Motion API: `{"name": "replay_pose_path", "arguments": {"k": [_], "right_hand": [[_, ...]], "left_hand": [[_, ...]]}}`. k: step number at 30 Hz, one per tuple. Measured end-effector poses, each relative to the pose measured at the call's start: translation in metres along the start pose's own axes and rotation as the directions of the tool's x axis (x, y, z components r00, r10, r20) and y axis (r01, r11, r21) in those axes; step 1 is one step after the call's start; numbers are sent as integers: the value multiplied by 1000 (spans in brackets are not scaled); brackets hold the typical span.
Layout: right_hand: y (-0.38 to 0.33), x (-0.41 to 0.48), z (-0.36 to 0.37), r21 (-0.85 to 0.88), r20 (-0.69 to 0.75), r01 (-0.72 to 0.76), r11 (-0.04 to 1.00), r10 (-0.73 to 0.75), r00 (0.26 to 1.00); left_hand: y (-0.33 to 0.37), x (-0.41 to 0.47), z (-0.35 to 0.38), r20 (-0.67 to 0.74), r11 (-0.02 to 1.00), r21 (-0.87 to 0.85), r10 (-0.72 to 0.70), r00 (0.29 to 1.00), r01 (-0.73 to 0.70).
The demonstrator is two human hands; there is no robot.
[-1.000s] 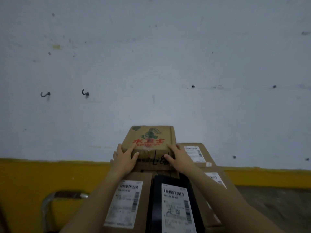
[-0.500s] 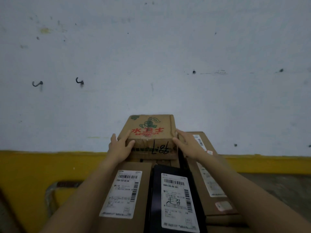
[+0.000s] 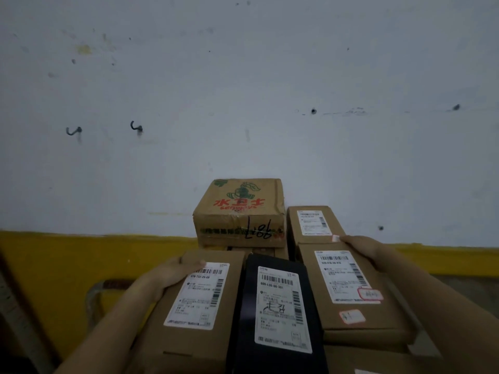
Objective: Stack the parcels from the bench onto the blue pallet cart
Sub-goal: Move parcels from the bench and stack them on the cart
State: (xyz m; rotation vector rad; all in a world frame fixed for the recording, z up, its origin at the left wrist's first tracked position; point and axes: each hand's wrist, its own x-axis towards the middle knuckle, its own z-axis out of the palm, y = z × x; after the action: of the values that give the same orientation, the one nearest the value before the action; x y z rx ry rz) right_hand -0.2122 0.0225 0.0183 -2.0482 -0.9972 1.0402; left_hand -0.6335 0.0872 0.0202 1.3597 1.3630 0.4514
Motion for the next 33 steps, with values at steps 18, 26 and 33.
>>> {"name": "replay_pose_path", "arguments": {"k": [18,26,33], "right_hand": [[-6,-11,1,0,-125,55,998,-55,991],[5,-47,-5,-118,-173,103,988,-123,977],[30,-102,3,29,-166,154,988,-147,975]], "left_hand": [[0,-4,3,-81,998,71,9,997,-3],[8,-29,6,-201,968,252,61,978,-8],[23,-61,35,-237,823,543,336,911,-163]]}}
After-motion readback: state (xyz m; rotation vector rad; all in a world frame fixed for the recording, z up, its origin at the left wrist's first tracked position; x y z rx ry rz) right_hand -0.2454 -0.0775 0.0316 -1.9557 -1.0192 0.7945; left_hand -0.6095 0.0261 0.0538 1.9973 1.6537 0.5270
